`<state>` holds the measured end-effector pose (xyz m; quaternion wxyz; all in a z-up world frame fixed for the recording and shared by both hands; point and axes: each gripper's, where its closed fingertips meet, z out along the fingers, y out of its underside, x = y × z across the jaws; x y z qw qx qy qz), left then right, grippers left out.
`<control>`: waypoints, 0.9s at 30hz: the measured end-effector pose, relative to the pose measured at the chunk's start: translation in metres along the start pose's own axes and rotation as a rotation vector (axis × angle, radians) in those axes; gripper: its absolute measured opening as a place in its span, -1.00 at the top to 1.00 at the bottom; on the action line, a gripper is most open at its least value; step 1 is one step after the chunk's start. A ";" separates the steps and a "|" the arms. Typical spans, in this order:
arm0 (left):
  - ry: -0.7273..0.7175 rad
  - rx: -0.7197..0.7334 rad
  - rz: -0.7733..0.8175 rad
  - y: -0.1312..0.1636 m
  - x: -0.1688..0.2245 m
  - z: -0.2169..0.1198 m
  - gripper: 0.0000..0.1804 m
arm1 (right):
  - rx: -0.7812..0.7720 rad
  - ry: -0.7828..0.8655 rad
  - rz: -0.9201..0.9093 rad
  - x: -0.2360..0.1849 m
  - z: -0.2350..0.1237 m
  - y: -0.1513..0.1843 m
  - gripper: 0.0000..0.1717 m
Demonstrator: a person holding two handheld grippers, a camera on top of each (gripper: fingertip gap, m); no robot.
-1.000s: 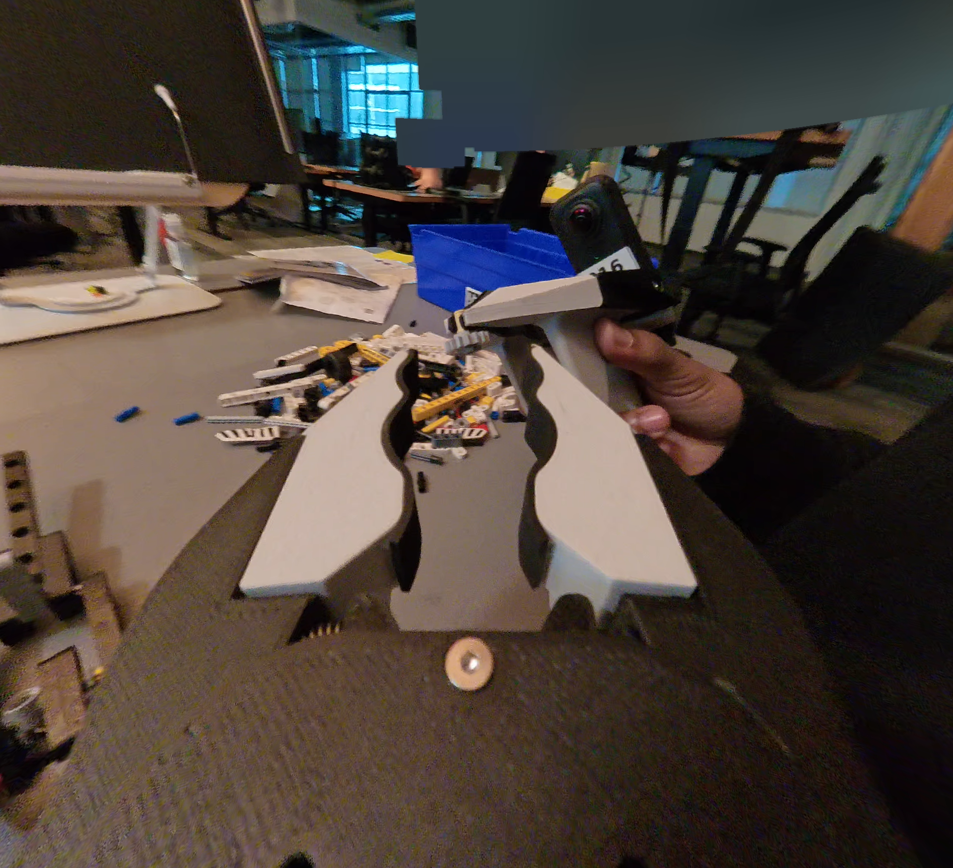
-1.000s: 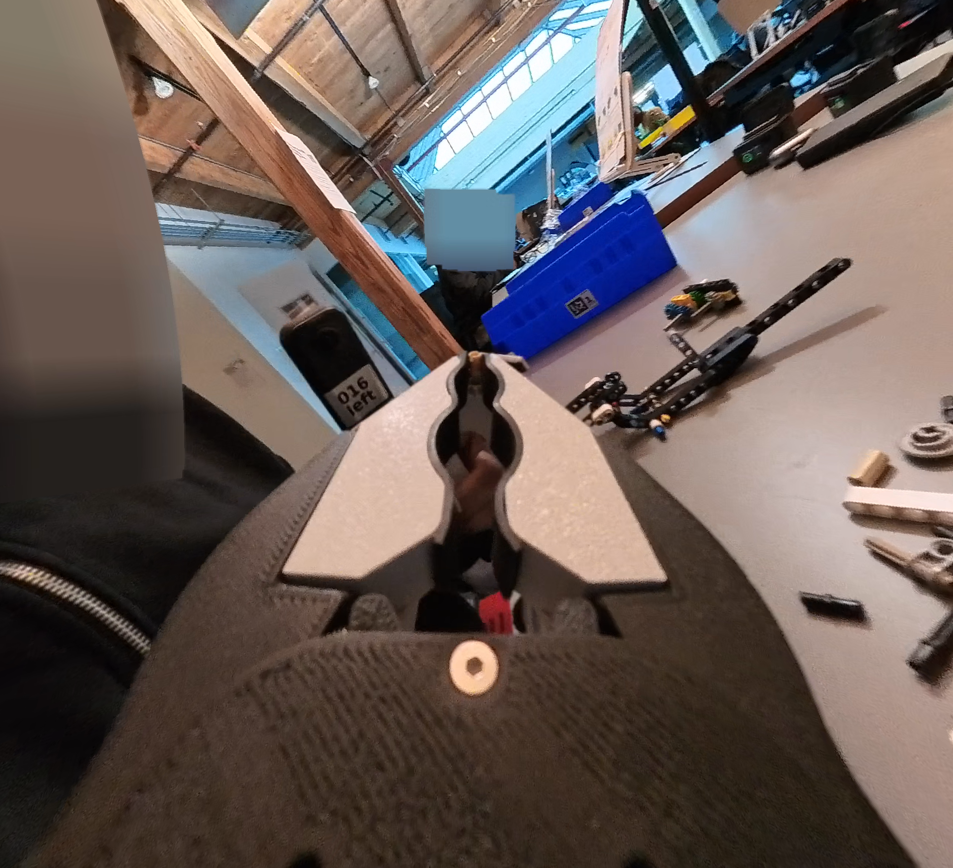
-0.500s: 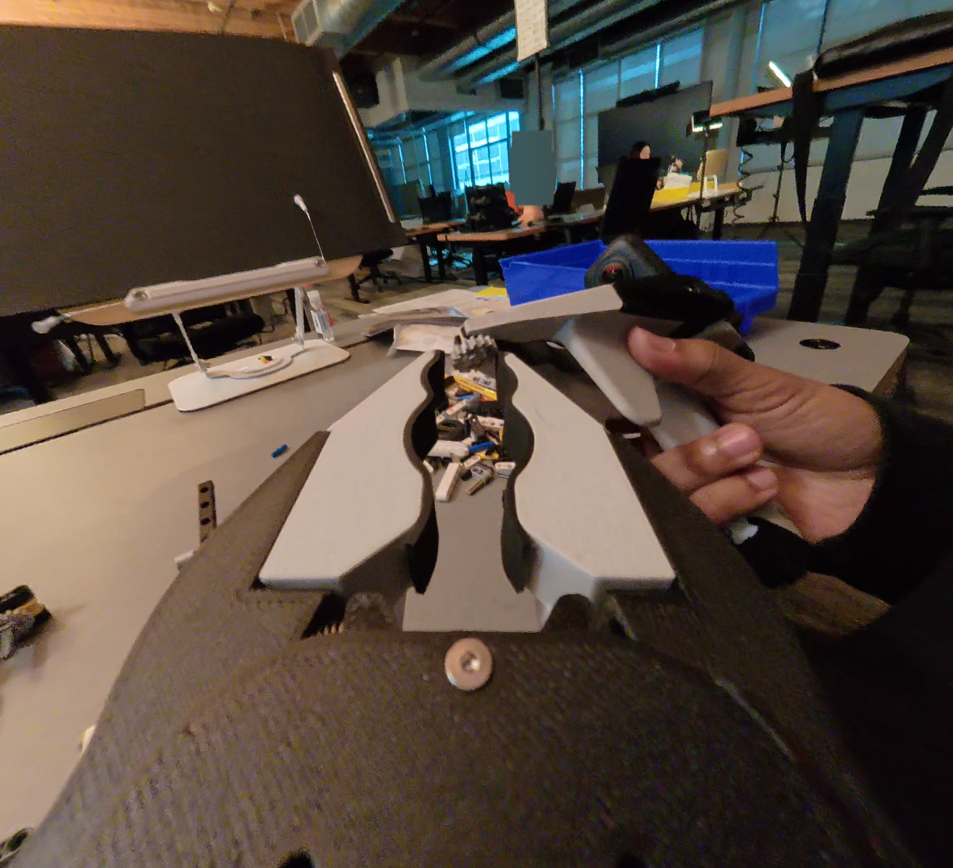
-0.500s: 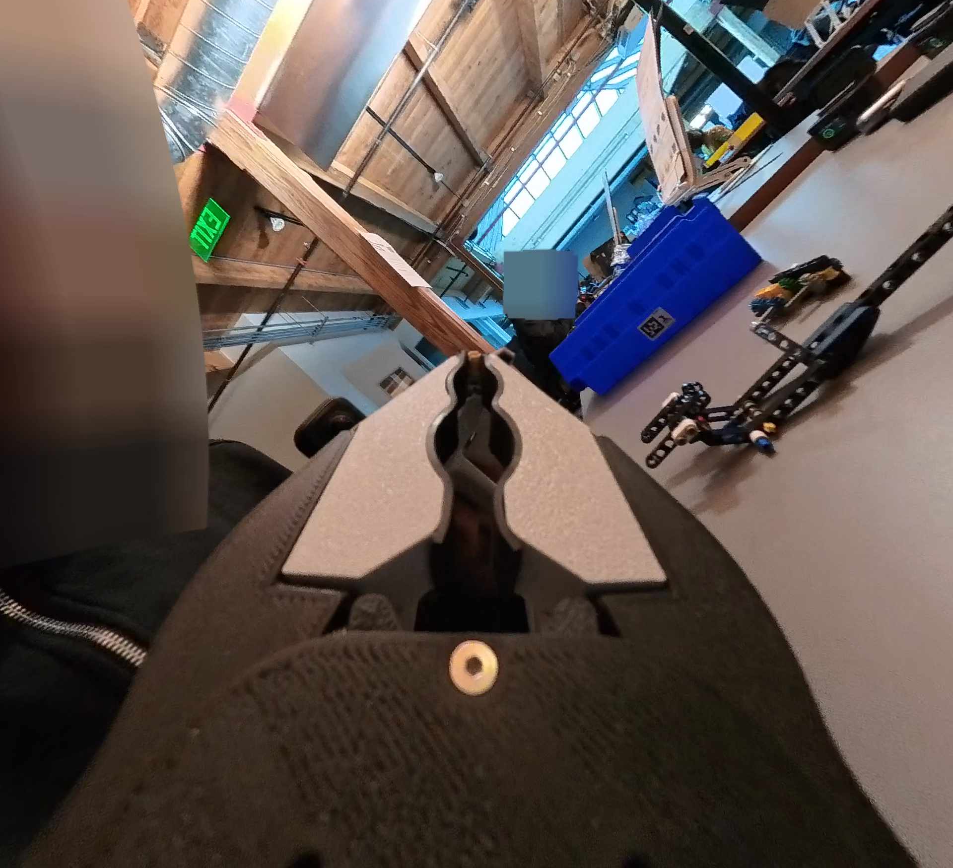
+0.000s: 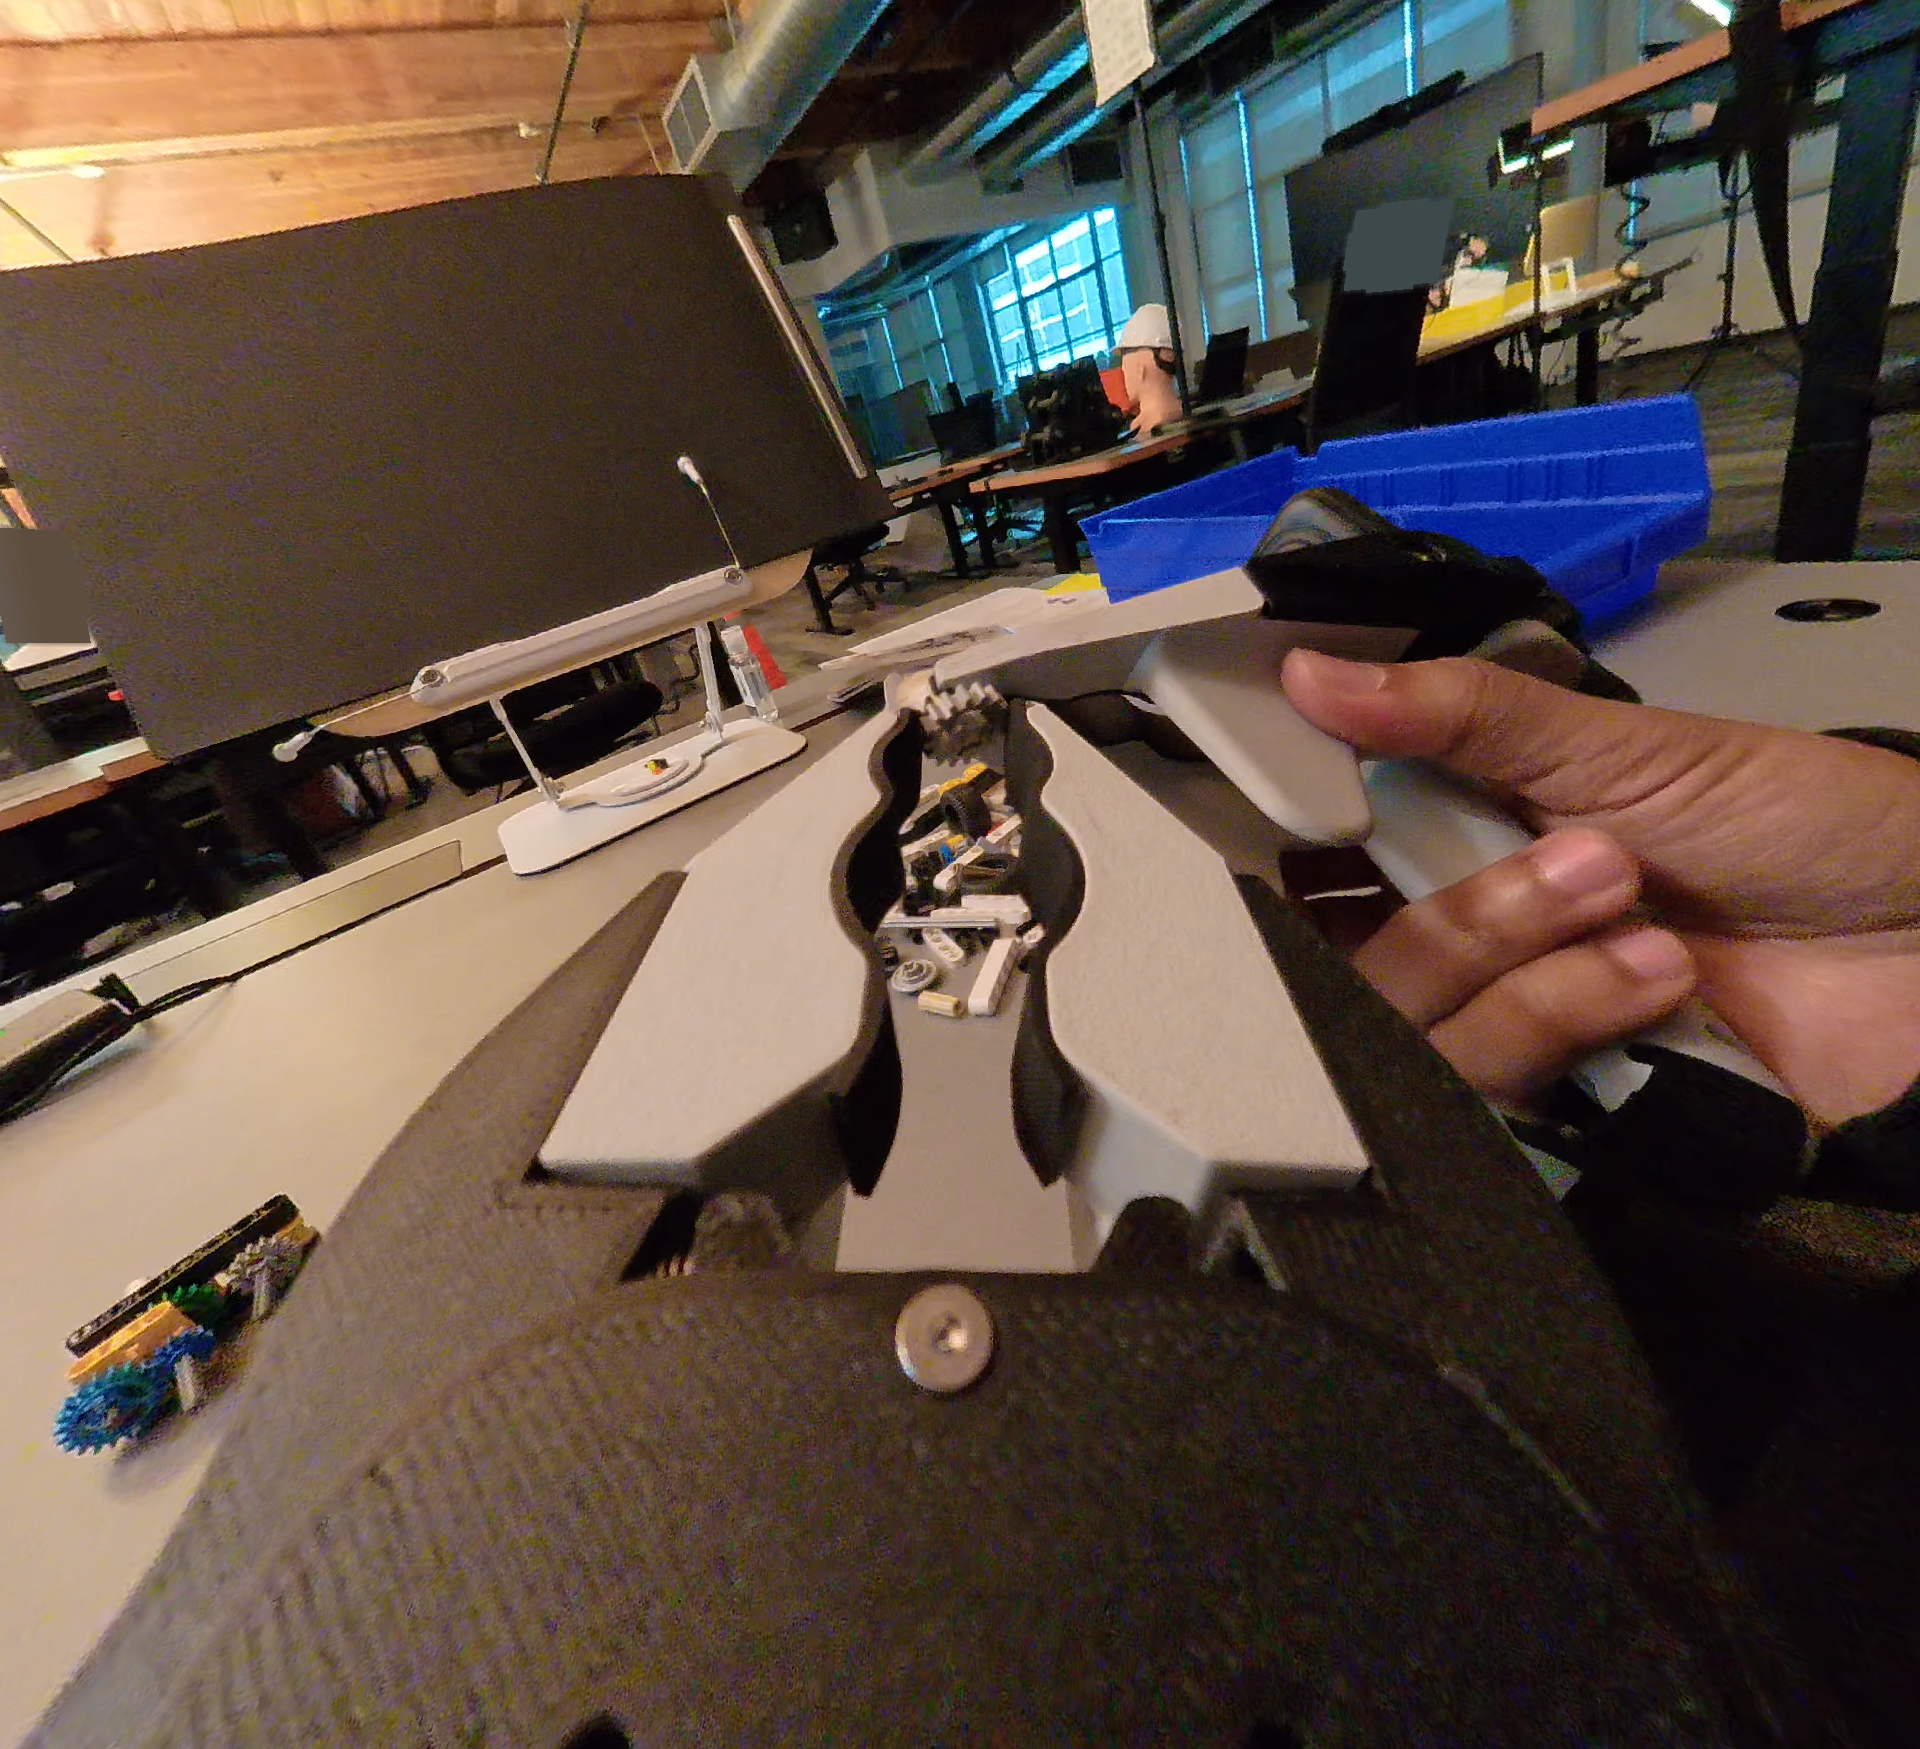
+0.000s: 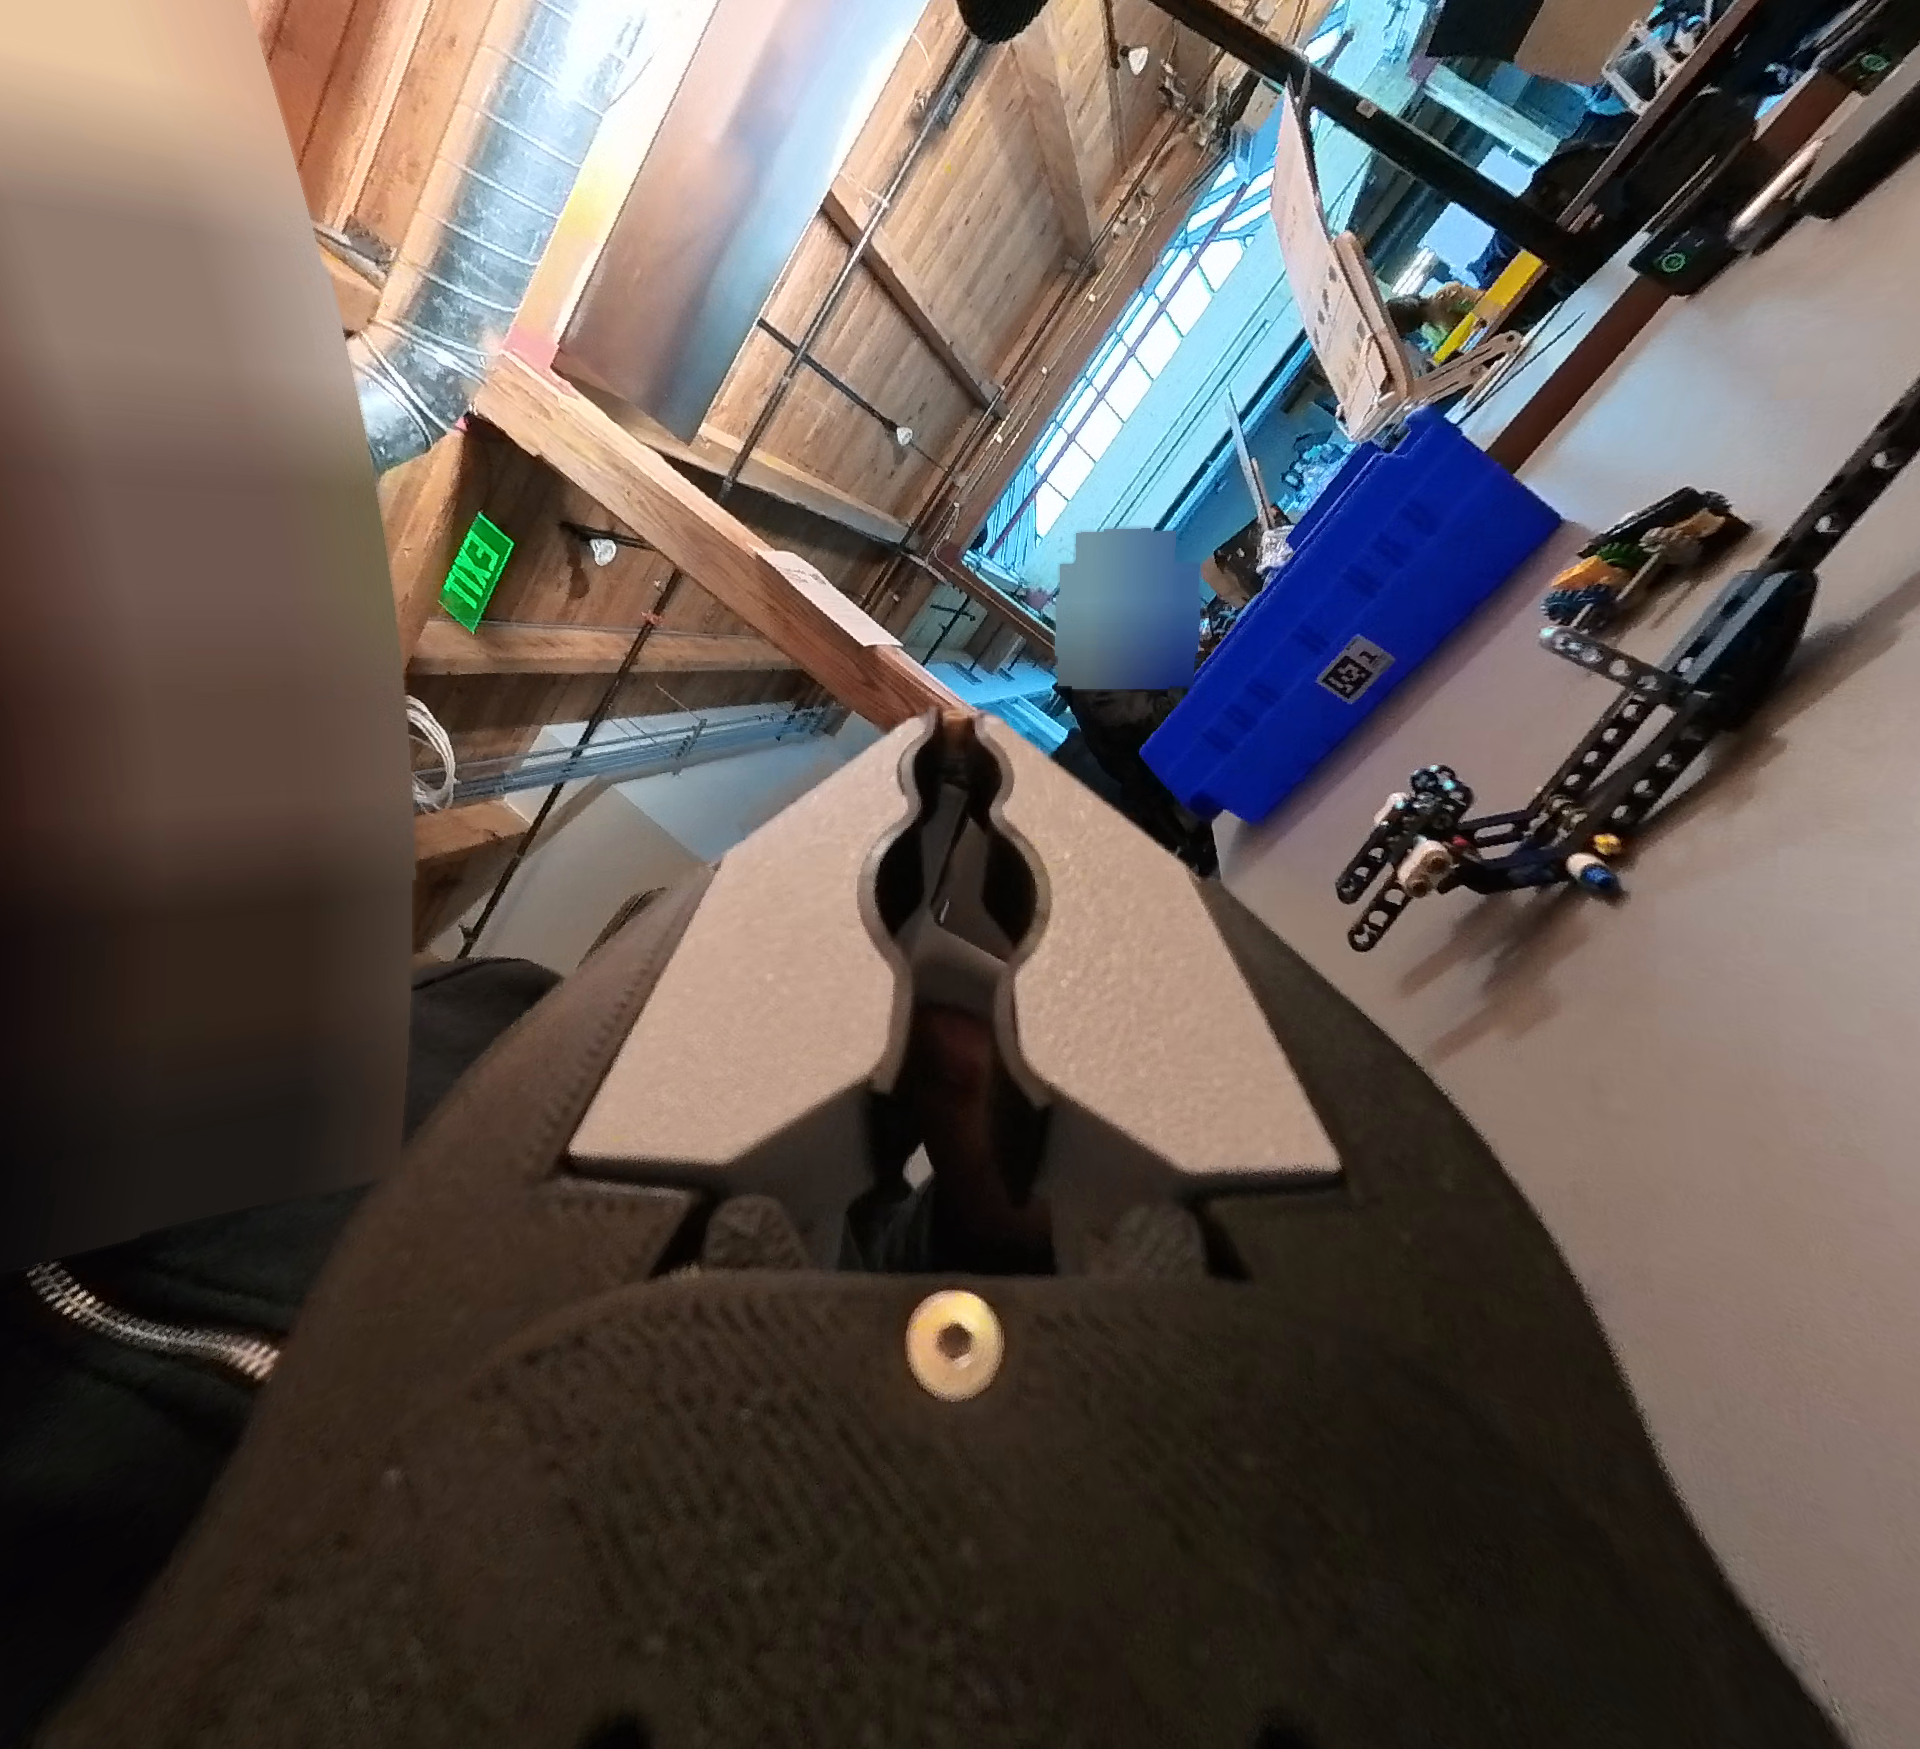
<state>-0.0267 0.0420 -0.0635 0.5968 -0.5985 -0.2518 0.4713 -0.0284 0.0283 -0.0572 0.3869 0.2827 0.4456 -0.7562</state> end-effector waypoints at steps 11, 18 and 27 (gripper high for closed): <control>0.076 -0.063 -0.074 0.015 0.011 0.003 0.85 | 0.091 0.381 -0.349 0.023 -0.065 -0.076 0.99; 0.216 -0.227 -0.342 0.042 0.032 0.020 0.84 | -0.093 0.929 -0.368 0.104 -0.140 -0.094 0.98; 0.301 -0.300 -0.422 0.049 0.047 0.041 0.84 | -0.042 1.047 -0.475 0.095 -0.165 -0.115 0.89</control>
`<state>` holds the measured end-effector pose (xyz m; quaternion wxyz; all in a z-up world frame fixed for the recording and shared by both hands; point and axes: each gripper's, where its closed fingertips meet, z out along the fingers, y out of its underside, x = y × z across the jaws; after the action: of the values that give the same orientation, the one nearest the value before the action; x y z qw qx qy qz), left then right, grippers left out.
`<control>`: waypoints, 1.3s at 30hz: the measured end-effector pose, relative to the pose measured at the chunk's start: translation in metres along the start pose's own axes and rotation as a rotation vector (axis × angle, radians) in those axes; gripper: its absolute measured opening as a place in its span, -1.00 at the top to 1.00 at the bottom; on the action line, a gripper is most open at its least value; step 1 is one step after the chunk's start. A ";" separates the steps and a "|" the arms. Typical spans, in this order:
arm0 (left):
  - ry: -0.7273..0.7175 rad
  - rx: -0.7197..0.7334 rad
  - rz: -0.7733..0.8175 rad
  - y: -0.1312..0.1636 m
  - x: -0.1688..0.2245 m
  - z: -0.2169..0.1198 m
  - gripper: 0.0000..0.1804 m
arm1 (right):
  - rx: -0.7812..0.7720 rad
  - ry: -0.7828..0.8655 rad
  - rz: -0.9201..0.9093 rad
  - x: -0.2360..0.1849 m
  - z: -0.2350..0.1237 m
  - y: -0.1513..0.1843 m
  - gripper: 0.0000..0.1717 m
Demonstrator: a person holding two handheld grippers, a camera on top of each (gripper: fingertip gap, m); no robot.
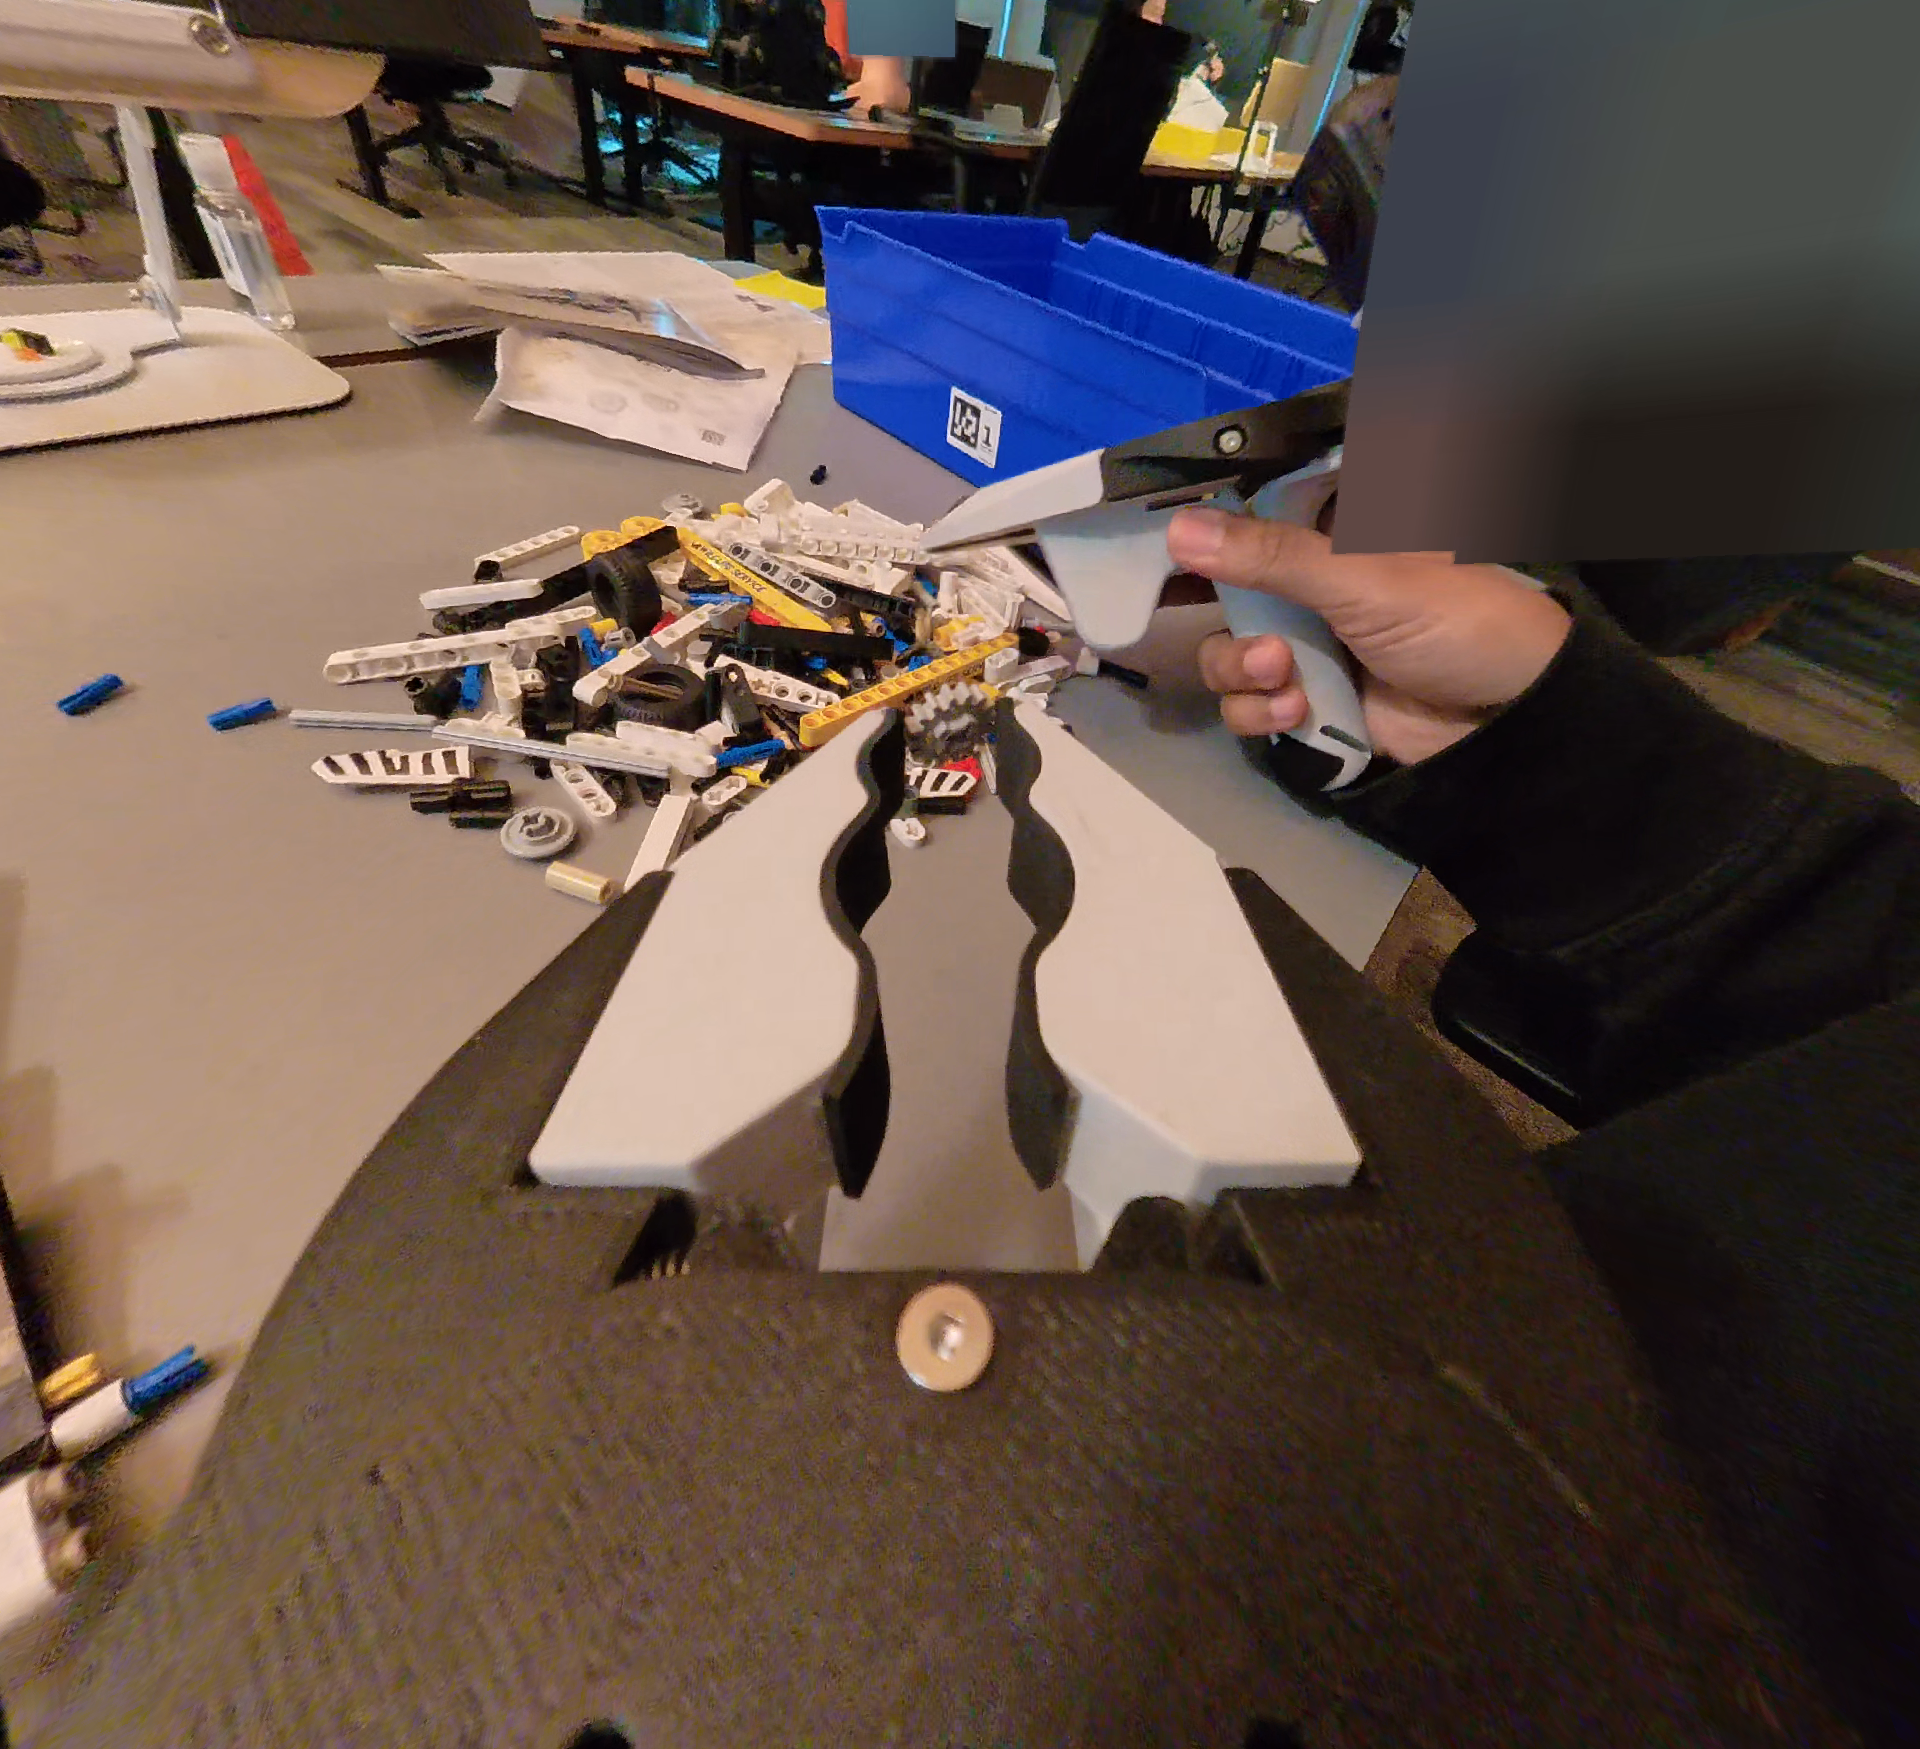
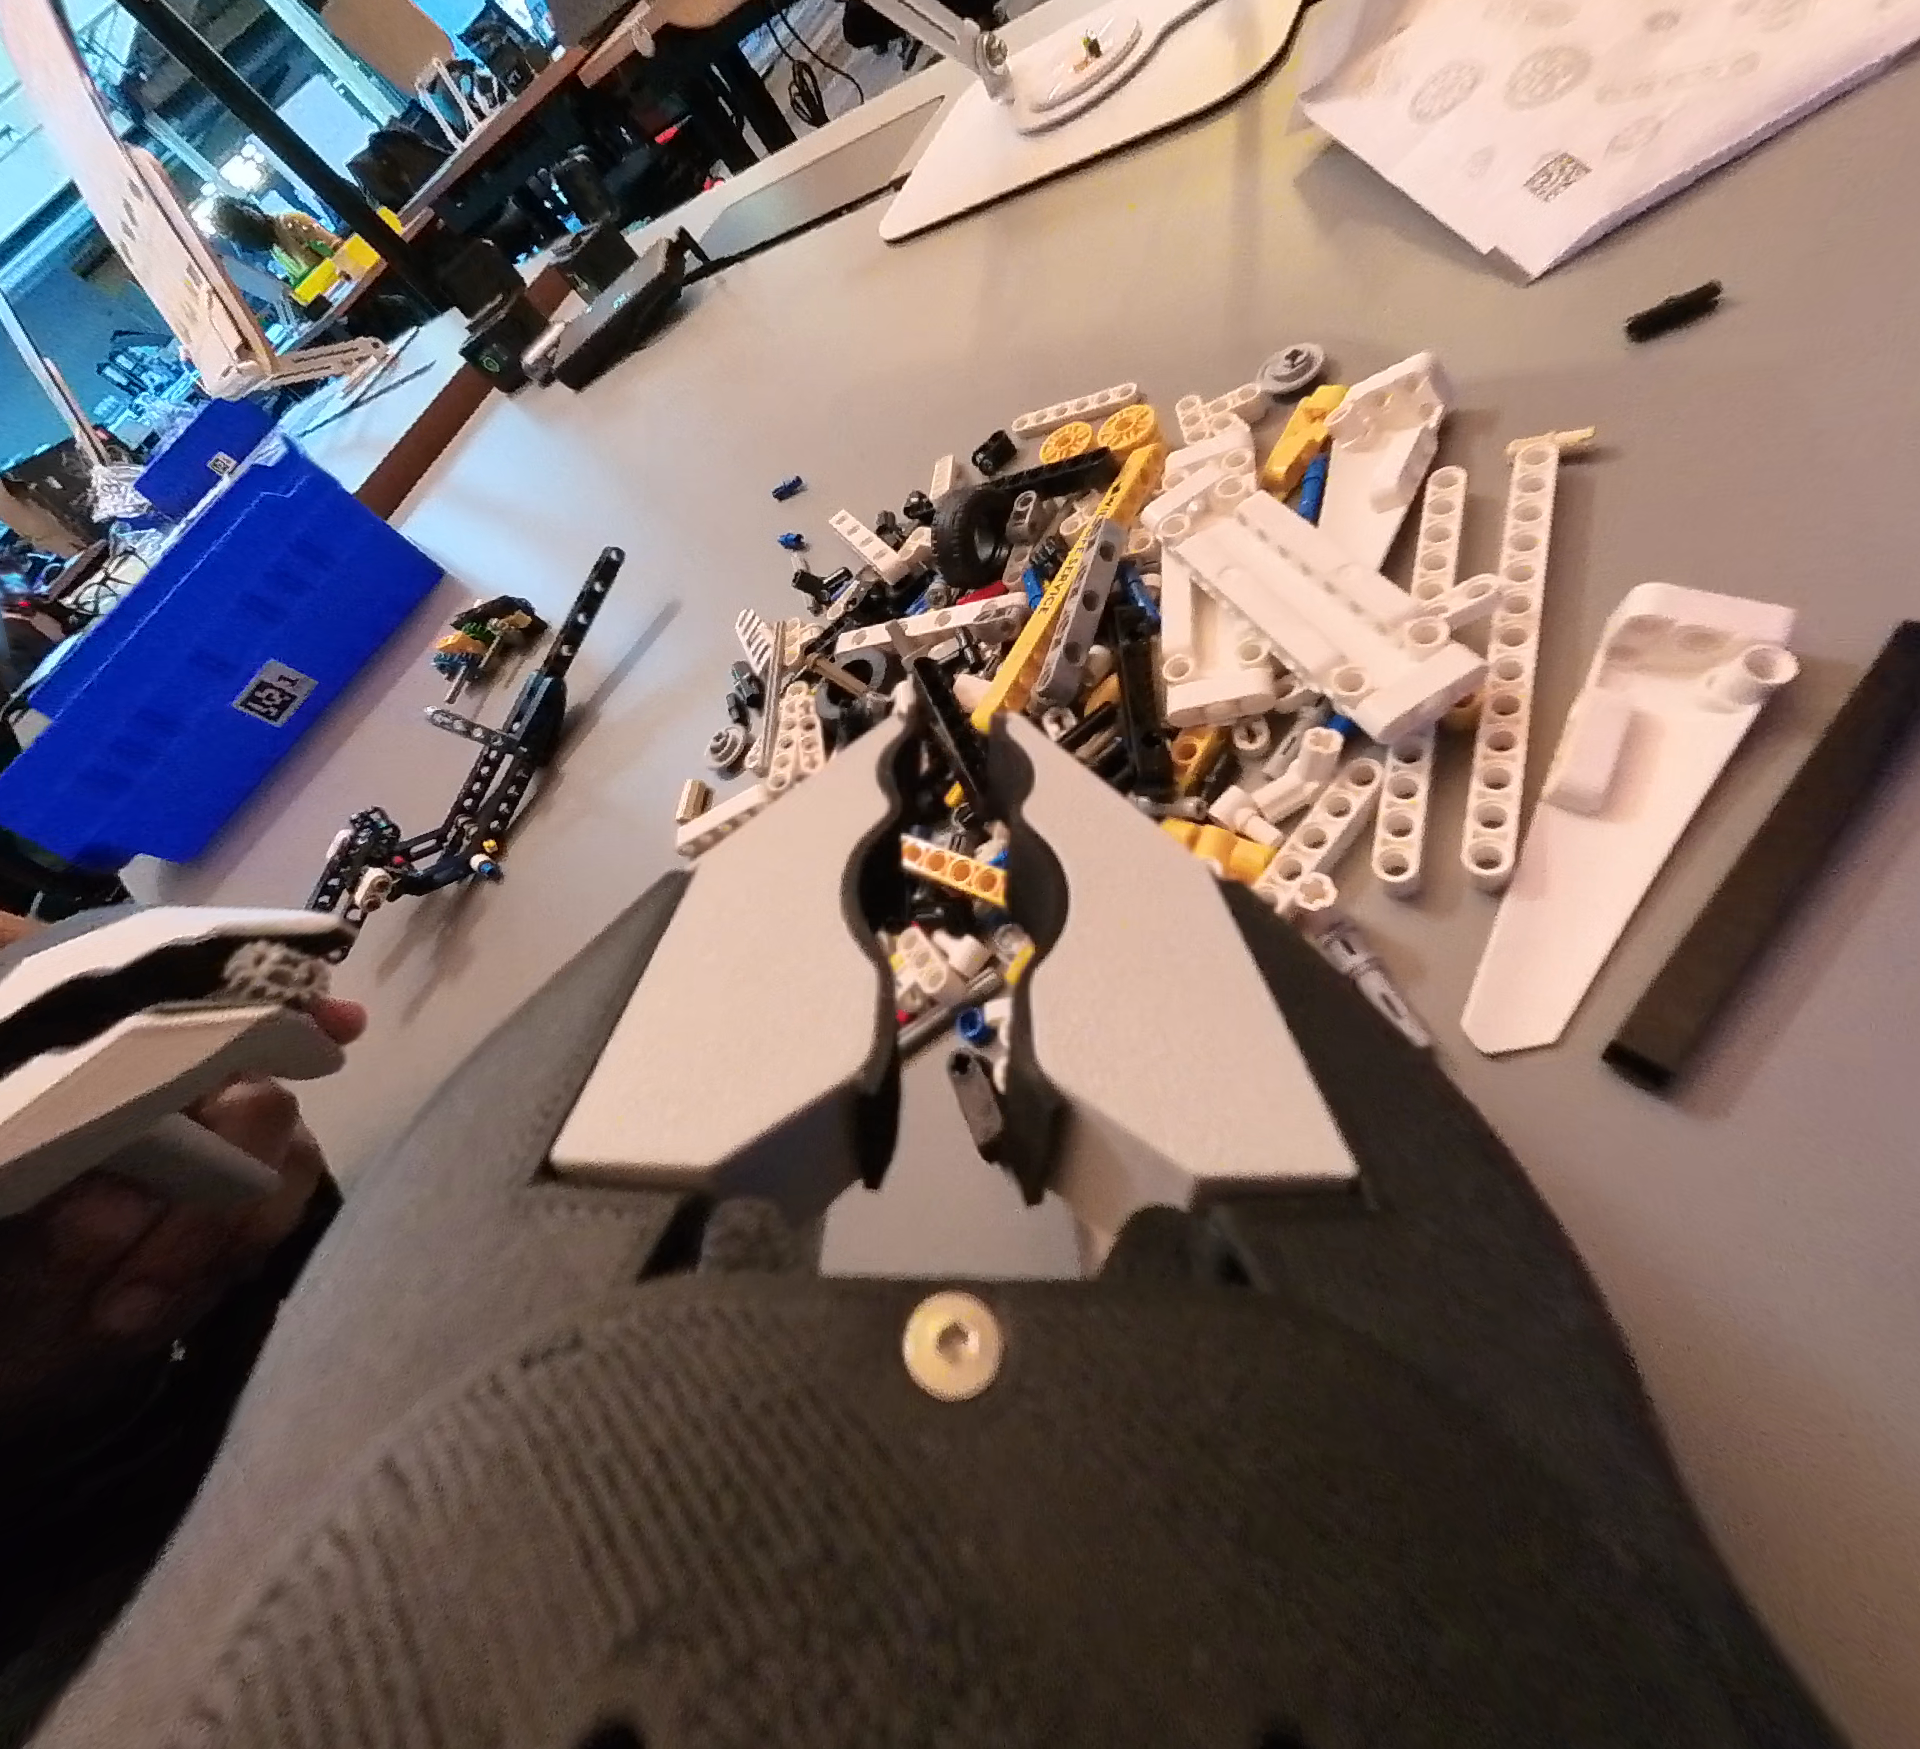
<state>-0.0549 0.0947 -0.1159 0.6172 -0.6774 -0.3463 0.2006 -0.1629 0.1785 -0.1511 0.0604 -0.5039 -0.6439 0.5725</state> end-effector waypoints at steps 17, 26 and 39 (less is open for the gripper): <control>-0.087 -0.076 0.157 0.009 -0.008 0.002 0.85 | -0.214 -0.621 -0.208 -0.136 -0.017 0.044 0.77; -0.079 -0.113 0.324 0.016 0.005 0.004 0.85 | -0.313 -0.599 -0.305 -0.138 -0.020 0.061 0.94; -0.024 -0.098 0.025 0.014 -0.008 -0.002 0.74 | -0.081 -0.068 -0.264 -0.034 -0.005 0.007 0.95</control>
<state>-0.0556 0.0878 -0.1306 0.5765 -0.7088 -0.3546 0.1989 -0.1383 0.1563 -0.1379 0.0929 -0.3973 -0.7289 0.5497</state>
